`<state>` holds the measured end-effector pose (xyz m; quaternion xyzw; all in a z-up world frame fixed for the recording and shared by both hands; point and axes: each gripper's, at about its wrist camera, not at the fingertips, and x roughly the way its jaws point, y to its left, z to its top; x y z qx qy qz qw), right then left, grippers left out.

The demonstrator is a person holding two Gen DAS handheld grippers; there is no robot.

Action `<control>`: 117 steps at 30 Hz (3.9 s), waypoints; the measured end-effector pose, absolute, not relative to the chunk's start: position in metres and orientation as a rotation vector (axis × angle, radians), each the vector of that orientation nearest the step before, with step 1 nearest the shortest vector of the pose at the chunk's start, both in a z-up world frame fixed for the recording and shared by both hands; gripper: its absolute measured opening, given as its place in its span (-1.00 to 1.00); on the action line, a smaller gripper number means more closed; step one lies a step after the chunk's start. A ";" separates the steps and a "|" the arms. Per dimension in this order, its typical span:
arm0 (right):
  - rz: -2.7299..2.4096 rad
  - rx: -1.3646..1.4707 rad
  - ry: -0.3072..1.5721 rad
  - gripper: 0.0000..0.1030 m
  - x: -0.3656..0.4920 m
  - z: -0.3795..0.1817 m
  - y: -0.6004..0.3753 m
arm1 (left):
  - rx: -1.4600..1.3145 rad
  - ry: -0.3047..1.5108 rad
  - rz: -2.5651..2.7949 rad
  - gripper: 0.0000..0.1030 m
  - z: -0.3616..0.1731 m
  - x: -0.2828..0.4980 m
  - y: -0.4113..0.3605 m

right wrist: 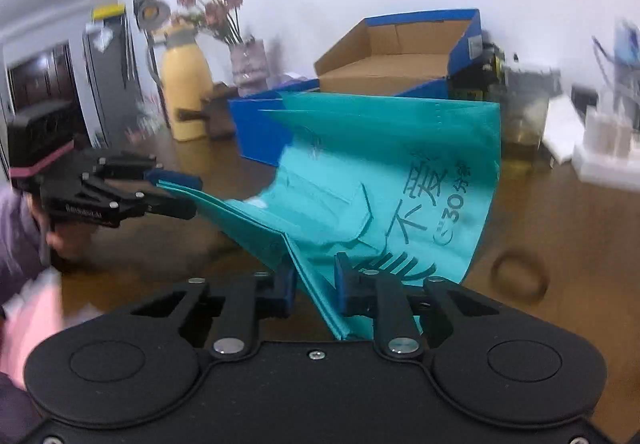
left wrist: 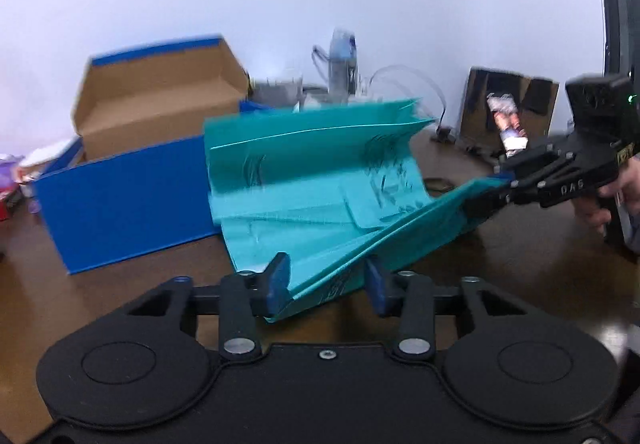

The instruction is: Fold shopping bag

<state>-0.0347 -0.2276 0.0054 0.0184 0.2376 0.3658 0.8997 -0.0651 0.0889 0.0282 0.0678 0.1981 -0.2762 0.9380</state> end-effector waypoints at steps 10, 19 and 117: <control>0.861 0.406 0.544 -0.73 -0.113 -0.011 -0.266 | -0.160 0.480 -0.407 -0.27 0.039 -0.165 0.090; 0.688 0.325 0.561 -0.72 -0.096 -0.006 -0.252 | -0.135 0.529 -0.231 -0.27 0.029 -0.138 0.072; 0.950 0.031 0.355 0.43 -0.153 -0.037 -0.230 | 0.164 0.313 -0.675 0.71 -0.019 -0.194 0.105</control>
